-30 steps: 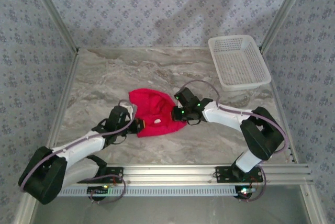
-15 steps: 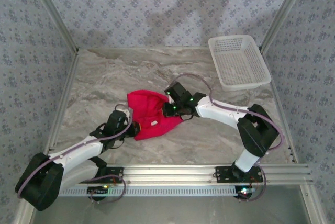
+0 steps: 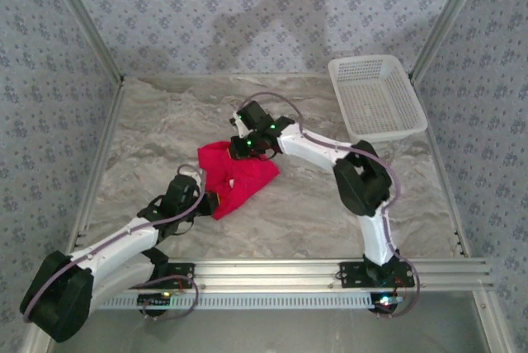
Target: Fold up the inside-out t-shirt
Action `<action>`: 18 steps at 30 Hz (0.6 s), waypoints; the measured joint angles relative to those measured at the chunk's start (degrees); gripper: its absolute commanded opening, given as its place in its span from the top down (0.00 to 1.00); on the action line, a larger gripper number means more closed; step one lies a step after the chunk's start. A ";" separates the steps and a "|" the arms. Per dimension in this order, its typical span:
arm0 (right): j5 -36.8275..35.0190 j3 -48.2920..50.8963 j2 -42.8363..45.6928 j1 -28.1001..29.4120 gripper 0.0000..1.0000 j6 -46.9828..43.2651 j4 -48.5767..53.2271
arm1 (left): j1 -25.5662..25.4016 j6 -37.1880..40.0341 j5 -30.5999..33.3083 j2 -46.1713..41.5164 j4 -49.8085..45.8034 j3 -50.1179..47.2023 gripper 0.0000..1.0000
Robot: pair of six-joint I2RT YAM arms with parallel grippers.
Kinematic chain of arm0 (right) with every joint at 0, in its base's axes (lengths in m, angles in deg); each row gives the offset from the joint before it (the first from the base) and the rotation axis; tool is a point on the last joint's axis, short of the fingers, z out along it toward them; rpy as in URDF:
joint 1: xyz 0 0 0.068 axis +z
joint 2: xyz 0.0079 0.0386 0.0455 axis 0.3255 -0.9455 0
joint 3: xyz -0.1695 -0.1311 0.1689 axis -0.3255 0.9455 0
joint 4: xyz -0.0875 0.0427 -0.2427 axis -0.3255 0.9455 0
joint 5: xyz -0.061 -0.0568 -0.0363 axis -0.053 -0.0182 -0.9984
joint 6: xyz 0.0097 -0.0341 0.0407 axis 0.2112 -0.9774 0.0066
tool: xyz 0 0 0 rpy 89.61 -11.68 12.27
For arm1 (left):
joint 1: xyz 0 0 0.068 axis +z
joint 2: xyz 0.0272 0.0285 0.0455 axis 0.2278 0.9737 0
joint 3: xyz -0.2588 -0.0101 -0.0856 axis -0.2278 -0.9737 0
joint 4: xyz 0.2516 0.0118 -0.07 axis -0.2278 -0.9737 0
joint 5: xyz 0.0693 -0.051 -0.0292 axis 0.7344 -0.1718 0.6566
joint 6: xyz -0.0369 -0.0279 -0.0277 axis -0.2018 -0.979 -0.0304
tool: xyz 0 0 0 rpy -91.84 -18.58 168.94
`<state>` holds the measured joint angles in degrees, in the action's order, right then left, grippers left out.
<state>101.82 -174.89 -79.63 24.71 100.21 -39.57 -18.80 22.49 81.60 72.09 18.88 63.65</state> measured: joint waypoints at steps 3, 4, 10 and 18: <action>2.99 -4.33 -5.99 -1.25 1.00 -0.37 1.11 | 0.00 0.00 0.13 0.79 0.20 0.00 1.00; 3.65 -5.05 -7.32 -1.53 1.00 -0.39 1.46 | 0.00 0.00 0.15 1.29 0.31 0.00 1.00; 6.58 -6.91 -9.88 -2.16 0.85 -0.68 2.54 | 0.00 0.00 0.04 4.92 1.38 0.28 1.00; 7.26 -9.75 -10.05 -1.64 0.49 -2.69 3.26 | 0.00 0.02 -0.11 6.32 1.95 0.76 1.00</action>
<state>109.08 -184.64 -89.68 23.07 97.52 -36.31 -18.80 22.51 81.49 78.41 20.82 64.42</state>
